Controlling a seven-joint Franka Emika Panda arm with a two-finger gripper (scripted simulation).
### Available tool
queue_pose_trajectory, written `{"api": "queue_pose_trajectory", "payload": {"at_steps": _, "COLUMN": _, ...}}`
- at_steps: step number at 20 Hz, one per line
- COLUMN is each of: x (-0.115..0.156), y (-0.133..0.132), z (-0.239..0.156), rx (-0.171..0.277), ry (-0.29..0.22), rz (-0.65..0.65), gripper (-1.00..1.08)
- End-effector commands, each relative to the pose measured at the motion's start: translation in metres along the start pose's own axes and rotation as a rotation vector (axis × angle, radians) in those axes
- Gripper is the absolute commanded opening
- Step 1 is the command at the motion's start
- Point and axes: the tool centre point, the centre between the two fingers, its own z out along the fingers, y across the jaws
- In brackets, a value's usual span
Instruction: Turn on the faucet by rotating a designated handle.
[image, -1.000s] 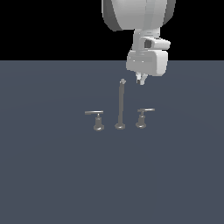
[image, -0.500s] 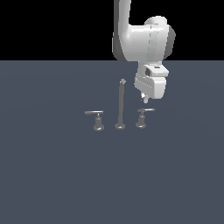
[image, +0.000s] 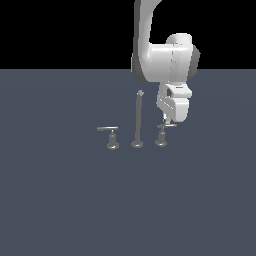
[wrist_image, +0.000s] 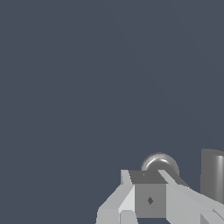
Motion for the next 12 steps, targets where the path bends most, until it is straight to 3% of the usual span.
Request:
{"api": "queue_pose_trajectory", "payload": {"at_steps": 1, "x": 0.0, "y": 0.0, "z": 0.0, "rx": 0.001, "ry": 0.0, "rz": 0.002, "gripper": -1.0}}
{"api": "queue_pose_trajectory", "payload": {"at_steps": 12, "x": 0.019, "y": 0.031, "z": 0.0, "rx": 0.001, "ry": 0.0, "rz": 0.002, "gripper": -1.0}}
